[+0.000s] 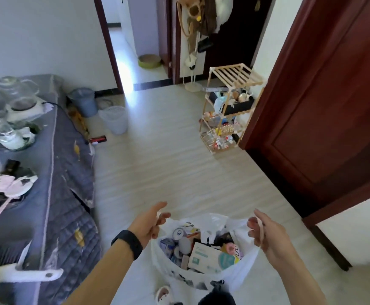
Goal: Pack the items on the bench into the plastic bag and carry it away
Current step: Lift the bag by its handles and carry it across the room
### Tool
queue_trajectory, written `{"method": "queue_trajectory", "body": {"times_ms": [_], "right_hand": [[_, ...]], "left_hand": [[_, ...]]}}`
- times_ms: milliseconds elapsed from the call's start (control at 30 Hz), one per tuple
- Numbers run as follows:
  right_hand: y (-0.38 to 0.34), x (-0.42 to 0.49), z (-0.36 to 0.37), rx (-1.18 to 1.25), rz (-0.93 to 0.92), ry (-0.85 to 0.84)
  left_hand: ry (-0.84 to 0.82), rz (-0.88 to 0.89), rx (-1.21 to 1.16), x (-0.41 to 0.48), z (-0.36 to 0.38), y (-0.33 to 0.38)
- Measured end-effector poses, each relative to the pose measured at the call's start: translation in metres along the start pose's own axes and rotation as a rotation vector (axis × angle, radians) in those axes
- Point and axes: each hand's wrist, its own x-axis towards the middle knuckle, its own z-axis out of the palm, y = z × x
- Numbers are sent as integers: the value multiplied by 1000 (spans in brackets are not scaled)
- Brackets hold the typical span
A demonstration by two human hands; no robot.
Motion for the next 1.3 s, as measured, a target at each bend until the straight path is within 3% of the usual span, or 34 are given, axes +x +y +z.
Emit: {"method": "queue_trajectory", "body": {"times_ms": [267, 667, 800, 1133, 1300], "right_hand": [[-76, 87, 85, 127, 68, -35], [-233, 272, 198, 110, 46, -200], [-282, 325, 241, 141, 75, -230], [-392, 456, 360, 189, 78, -72], [-448, 483, 393, 341, 15, 65]], "left_hand": [[-50, -32, 120, 120, 4, 131], [88, -48, 1, 295, -4, 306], [60, -68, -51, 344, -11, 357], [-69, -74, 61, 503, -26, 532], [-209, -22, 151, 559, -9, 640]]}}
